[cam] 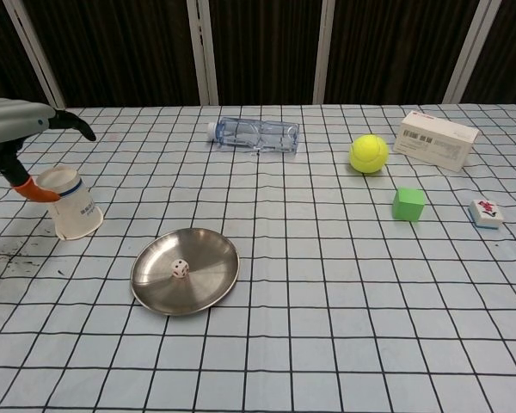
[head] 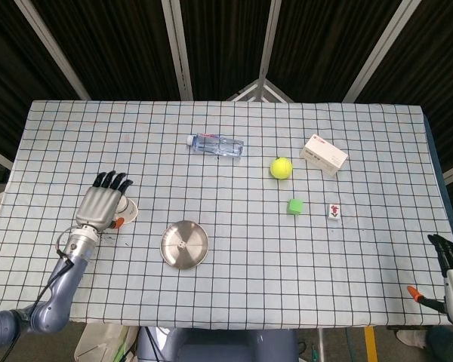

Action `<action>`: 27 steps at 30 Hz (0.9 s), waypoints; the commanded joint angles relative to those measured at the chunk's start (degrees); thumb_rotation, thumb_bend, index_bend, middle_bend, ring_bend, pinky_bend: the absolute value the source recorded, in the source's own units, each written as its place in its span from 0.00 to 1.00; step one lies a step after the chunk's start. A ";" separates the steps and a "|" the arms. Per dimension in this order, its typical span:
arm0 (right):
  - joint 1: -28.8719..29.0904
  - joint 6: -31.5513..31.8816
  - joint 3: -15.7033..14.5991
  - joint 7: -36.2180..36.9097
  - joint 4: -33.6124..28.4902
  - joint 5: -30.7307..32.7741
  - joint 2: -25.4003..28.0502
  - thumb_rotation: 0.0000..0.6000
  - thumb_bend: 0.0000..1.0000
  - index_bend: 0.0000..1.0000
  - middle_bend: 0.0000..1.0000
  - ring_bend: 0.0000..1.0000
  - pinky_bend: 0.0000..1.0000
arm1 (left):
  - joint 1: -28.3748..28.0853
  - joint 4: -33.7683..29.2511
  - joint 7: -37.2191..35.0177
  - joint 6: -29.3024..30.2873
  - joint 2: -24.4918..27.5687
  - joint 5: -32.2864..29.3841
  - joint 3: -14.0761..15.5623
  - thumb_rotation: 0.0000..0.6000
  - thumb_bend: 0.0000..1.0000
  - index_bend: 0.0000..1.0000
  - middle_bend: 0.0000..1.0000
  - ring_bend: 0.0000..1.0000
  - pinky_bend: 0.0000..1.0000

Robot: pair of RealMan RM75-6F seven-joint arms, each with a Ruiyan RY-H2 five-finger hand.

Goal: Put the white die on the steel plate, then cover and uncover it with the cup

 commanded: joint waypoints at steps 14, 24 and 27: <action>0.22 -0.71 -0.20 -1.40 0.16 0.35 -0.60 1.00 0.04 0.12 0.12 0.12 0.02 | -13.10 -4.60 15.34 -4.02 8.16 -27.48 2.97 1.00 0.36 0.19 0.10 0.01 0.07; 0.30 -1.07 -0.13 -1.66 0.42 0.82 -0.78 1.00 0.04 0.12 0.12 0.12 0.02 | -13.99 -1.71 12.11 -3.49 5.15 -26.21 4.30 1.00 0.36 0.19 0.11 0.06 0.14; 0.30 -1.09 -0.12 -1.65 0.46 0.88 -0.80 1.00 0.04 0.12 0.12 0.12 0.02 | -14.06 -1.27 11.32 -3.34 4.72 -25.32 4.79 1.00 0.36 0.20 0.13 0.09 0.19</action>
